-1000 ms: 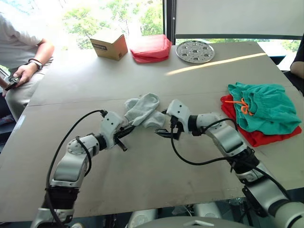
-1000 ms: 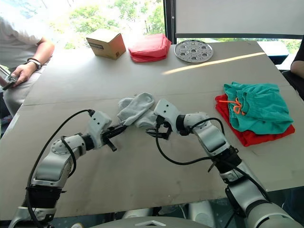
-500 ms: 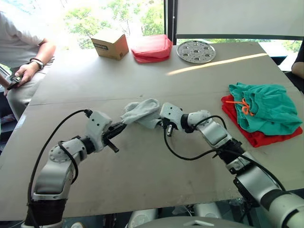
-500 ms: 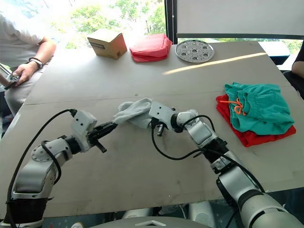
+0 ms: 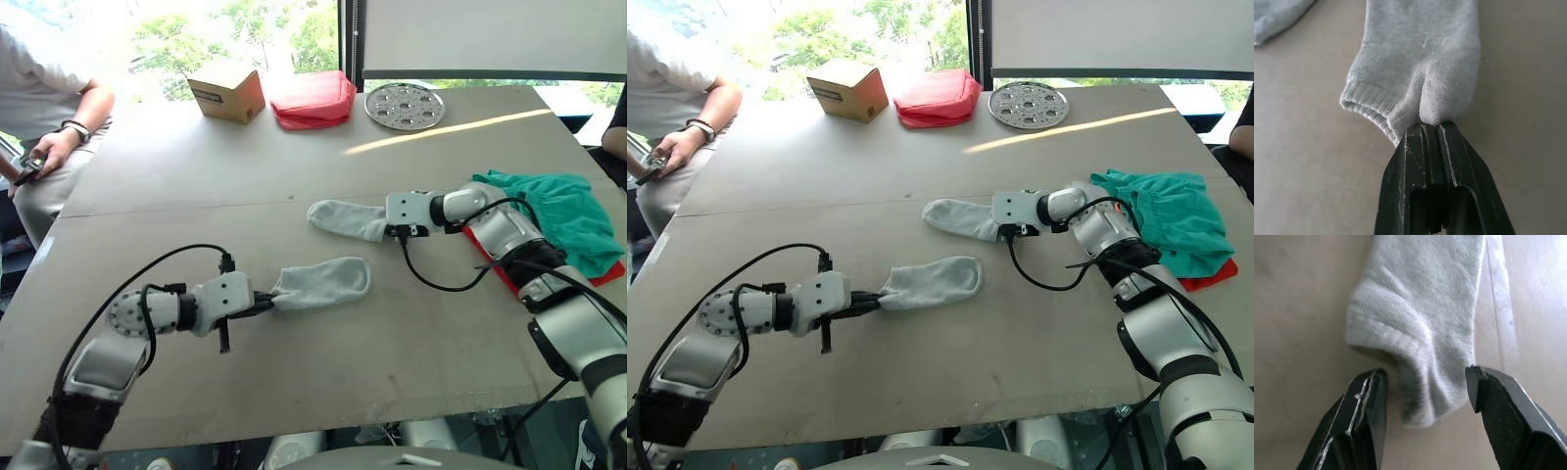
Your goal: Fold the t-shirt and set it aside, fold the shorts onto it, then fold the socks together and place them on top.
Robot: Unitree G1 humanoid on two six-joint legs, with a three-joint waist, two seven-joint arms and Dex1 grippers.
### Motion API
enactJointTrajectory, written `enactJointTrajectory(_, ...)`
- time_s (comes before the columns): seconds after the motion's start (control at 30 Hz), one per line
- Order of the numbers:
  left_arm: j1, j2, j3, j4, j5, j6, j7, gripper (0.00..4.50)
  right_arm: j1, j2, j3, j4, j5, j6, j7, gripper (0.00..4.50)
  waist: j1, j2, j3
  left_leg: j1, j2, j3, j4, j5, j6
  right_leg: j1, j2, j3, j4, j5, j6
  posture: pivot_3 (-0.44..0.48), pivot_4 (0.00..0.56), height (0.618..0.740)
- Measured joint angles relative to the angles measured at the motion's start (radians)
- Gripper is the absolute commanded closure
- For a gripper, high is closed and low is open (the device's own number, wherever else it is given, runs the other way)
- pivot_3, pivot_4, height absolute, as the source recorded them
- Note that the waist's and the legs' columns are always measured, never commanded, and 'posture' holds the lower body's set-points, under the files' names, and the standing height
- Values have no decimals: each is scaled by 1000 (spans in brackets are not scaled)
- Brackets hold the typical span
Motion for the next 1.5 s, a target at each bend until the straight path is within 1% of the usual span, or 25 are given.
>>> enactJointTrajectory(0.03, -12, -1, 0, 25, -2, -20, -2, 4500, 40, -26, -27, -90, 55, 91, 53, 2051, 0, 0, 0, 0, 0, 0, 0, 0, 0, 0, -1, 1, 0, 0, 0, 0, 150, 740)
enactJointTrajectory(0.1, -13, -6, 14, 39, -37, 1, -14, 3761, 91, -57, -78, -231, 142, 251, 103, 1979, -4, 0, 0, -1, 0, 1, 0, -1, 2, -1, -1, 1, -1, 0, 0, 0, 150, 740)
enactJointTrajectory(0.13, -6, -12, 27, 29, -76, 37, -23, 3509, 113, -58, -113, -300, 181, 342, 104, 1979, -8, 0, 0, -2, 0, 1, 0, -2, 3, -2, -1, 3, 0, 0, 0, 0, 150, 740)
enactJointTrajectory(0.17, 15, -19, 49, -12, -151, 110, -34, 2876, 141, -51, -153, -390, 236, 464, 91, 1979, -12, 0, 0, -1, 1, 1, 0, -4, 6, -2, -1, 3, 0, 0, 0, 0, 150, 740)
enactJointTrajectory(0.2, 34, -19, 69, -49, -204, 168, -36, 2313, 154, -39, -166, -438, 265, 533, 82, 1979, -17, 0, 0, -1, 2, 0, -1, -4, 6, -2, 0, 5, 1, 0, 0, 0, 150, 740)
enactJointTrajectory(0.23, 45, -19, 79, -73, -232, 204, -35, 2001, 164, -30, -171, -465, 277, 567, 72, 1979, -19, 0, 0, -1, 2, -1, -1, -4, 6, -2, 0, 4, 1, 0, 0, 0, 150, 740)
enactJointTrajectory(0.27, 96, -14, 123, -151, -320, 327, -25, 2001, 198, 13, -179, -520, 295, 654, 23, 1979, -24, -1, -1, -1, 3, -2, -1, -4, 6, -2, 1, 4, 2, 0, 0, 0, 150, 740)
enactJointTrajectory(0.33, 169, 7, 187, -244, -419, 473, -1, 2001, 249, 118, -181, -554, 324, 780, -69, 1979, -31, -1, -1, 1, 4, -2, -1, -5, 5, -3, 1, 4, 5, 0, 0, 0, 150, 740)
enactJointTrajectory(0.4, 213, 9, 239, -311, -471, 576, 51, 2001, 282, 197, -174, -558, 347, 863, -137, 1979, -28, 1, 1, 1, 2, -2, -1, -5, 5, -4, 0, 4, 8, 0, 0, 0, 150, 740)
enactJointTrajectory(0.47, 238, -2, 270, -355, -492, 646, 110, 2001, 290, 223, -161, -559, 353, 899, -187, 1979, -22, 1, 1, 1, 0, -1, 1, -5, 5, -4, 0, 2, 10, 0, 0, 0, 150, 740)
enactJointTrajectory(0.6, 245, -56, 270, -385, -488, 729, 230, 2001, 289, 270, -159, -546, 351, 920, -269, 1979, -15, -2, -1, 2, -1, -1, 3, -4, 5, -3, 0, 1, 10, 0, 0, 0, 150, 740)
enactJointTrajectory(0.7, 244, -116, 237, -407, -452, 735, 305, 1950, 272, 272, -114, -497, 320, 881, -316, 2667, -15, -2, -1, 2, -1, -1, 2, -2, 0, -3, 0, 1, 10, 0, 0, 0, 150, 740)
enactJointTrajectory(0.73, 241, -145, 225, -422, -449, 740, 332, 1950, 264, 260, -91, -490, 304, 852, -326, 3139, -15, -2, -1, 2, -1, 0, 2, -1, -1, -3, 0, 1, 11, 0, 0, 0, 150, 740)
enactJointTrajectory(0.8, 243, -173, 207, -468, -448, 752, 362, 1950, 262, 228, -69, -485, 273, 797, -347, 4276, -13, -4, -2, 2, -1, -1, 2, -1, -1, -3, 0, 1, 11, 0, 0, 0, 150, 740)
enactJointTrajectory(0.83, 246, -173, 208, -481, -448, 753, 367, 1950, 262, 209, -63, -487, 264, 778, -347, 4399, -9, -3, -2, 2, -1, 0, 2, -1, -1, -3, 0, 1, 11, 0, 0, 0, 150, 740)
enactJointTrajectory(0.9, 252, -174, 215, -497, -448, 755, 376, 1950, 261, 173, -58, -493, 243, 747, -351, 4399, -5, -4, -2, 2, -1, 0, 2, -2, 0, -3, 0, 1, 10, 0, 0, 0, 150, 740)
enactJointTrajectory(0.97, 272, -176, 219, -511, -448, 757, 382, 1950, 268, 108, -45, -507, 224, 679, -326, 4399, -3, -3, -2, 2, -1, 1, 2, -1, 0, -2, 0, 1, 10, 0, 0, 0, 150, 740)
enactJointTrajectory(1.03, 277, -182, 220, -513, -449, 758, 382, 1950, 279, 86, -53, -529, 228, 641, -300, 3738, -4, -4, -2, 2, 0, 1, 2, -2, 0, -2, 1, 1, 9, 0, 0, 0, 150, 740)
enactJointTrajectory(1.07, 277, -184, 220, -520, -450, 758, 382, 1950, 279, 73, -52, -544, 231, 621, -282, 3519, -5, -3, -1, 2, 0, 1, 2, -2, 0, -3, 1, 1, 9, 0, 0, 0, 150, 740)
enactJointTrajectory(1.1, 273, -185, 220, -525, -453, 758, 382, 1950, 280, 57, -52, -557, 232, 592, -265, 3104, -6, -3, -1, 2, 1, 1, 2, -2, 0, -3, 1, 1, 9, 0, 0, 0, 150, 740)
enactJointTrajectory(1.17, 269, -184, 221, -538, -458, 762, 382, 1950, 271, 12, -56, -594, 235, 544, -227, 2052, -5, -3, -1, 2, 1, 1, 2, -2, 0, -3, 1, 1, 9, 0, 0, 0, 150, 740)
enactJointTrajectory(1.3, 269, -183, 222, -543, -462, 763, 380, 1950, 211, -12, -77, -600, 244, 500, -186, 2052, -7, -3, -1, 2, 1, 2, 2, -2, 1, -2, 1, 1, 9, 0, 0, 0, 150, 740)
enactJointTrajectory(1.37, 270, -183, 223, -545, -464, 763, 379, 1950, 150, -9, -75, -536, 223, 431, -179, 2052, -6, -3, -1, 2, 1, 2, 2, -2, 1, -2, 1, 1, 9, 0, 0, 0, 150, 740)
enactJointTrajectory(1.43, 272, -183, 223, -547, -464, 763, 379, 1950, 98, -15, -43, -424, 156, 304, -170, 2052, -6, -4, -1, 3, 1, 2, 2, -1, 0, -2, 1, 1, 9, 0, 0, 0, 150, 740)
enactJointTrajectory(1.5, 279, -183, 226, -551, -464, 763, 379, 1950, 77, -12, -10, -326, 107, 204, -163, 2052, -4, -4, -1, 2, 1, 2, 2, -1, -1, -2, 1, 1, 8, 0, 0, 0, 150, 740)
